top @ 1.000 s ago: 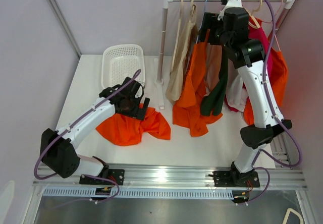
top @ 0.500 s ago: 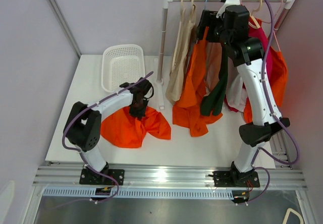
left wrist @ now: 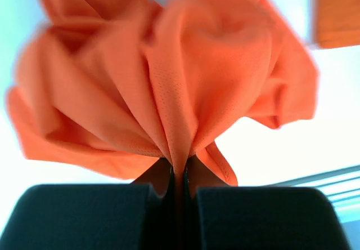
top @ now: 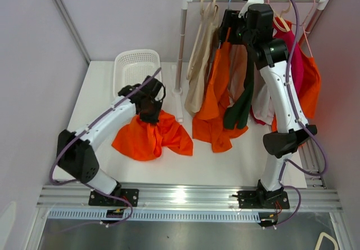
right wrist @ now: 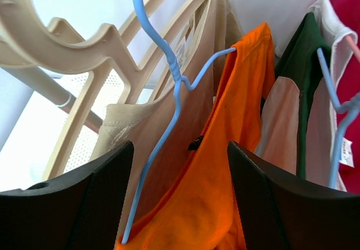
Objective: Remove the t-shirt from the hanger
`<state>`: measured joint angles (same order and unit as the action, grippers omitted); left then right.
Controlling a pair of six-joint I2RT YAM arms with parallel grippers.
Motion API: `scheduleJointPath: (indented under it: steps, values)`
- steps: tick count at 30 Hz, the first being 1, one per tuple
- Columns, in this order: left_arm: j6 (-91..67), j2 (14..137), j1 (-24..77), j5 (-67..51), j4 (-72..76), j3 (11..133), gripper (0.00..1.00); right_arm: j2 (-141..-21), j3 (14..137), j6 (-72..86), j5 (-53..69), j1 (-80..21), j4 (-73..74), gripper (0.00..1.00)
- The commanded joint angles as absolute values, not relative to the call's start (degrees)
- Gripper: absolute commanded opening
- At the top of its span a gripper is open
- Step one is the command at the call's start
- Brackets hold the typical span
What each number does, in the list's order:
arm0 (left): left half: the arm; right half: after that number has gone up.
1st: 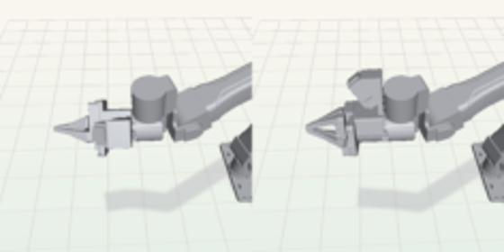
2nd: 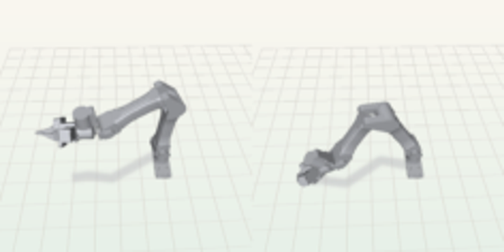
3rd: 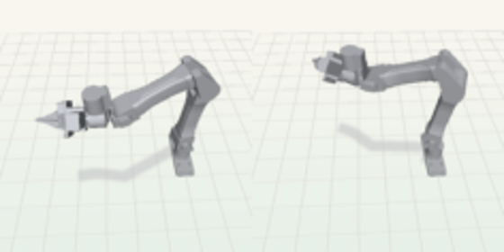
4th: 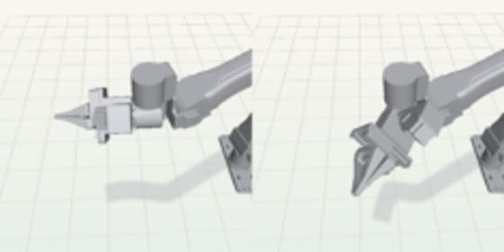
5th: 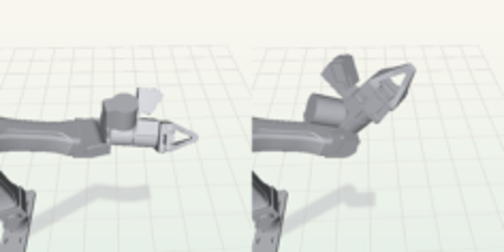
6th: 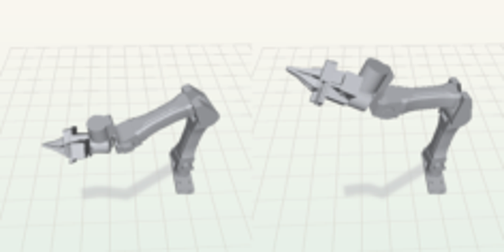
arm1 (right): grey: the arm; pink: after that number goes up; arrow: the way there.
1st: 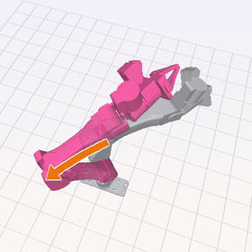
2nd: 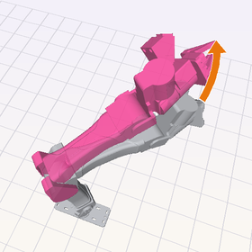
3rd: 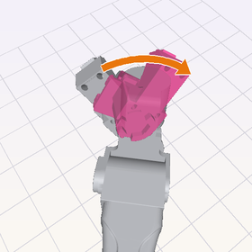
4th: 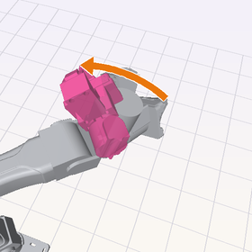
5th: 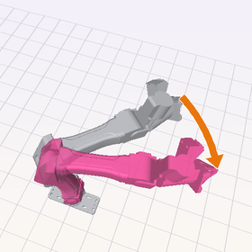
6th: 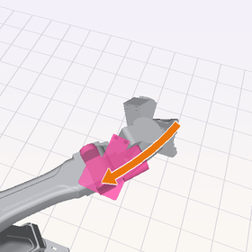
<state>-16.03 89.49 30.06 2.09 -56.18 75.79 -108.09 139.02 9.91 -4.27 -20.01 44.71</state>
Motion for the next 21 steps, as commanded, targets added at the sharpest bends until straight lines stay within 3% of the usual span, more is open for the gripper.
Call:
scheduleJointPath:
  steps: [1, 12, 15, 21]
  values:
    - [-16.2, 81.8, 29.6, 0.6, -61.1, 84.3, 0.01, -108.6, 140.8, 8.4, -4.5, -19.8, 41.7, 0.71]
    - [-14.2, 81.3, 25.7, 3.4, -72.2, 108.9, 0.01, -108.4, 138.7, 4.8, -7.9, -20.2, 36.0, 0.69]
    - [-14.0, 84.5, 22.0, 3.3, -73.7, 118.3, 0.01, -108.2, 138.2, 3.6, -9.2, -20.5, 34.4, 0.59]
    - [-17.9, 86.1, 17.5, 1.3, -65.1, 125.3, 0.01, -109.4, 138.2, 2.6, -9.7, -21.0, 32.3, 0.51]
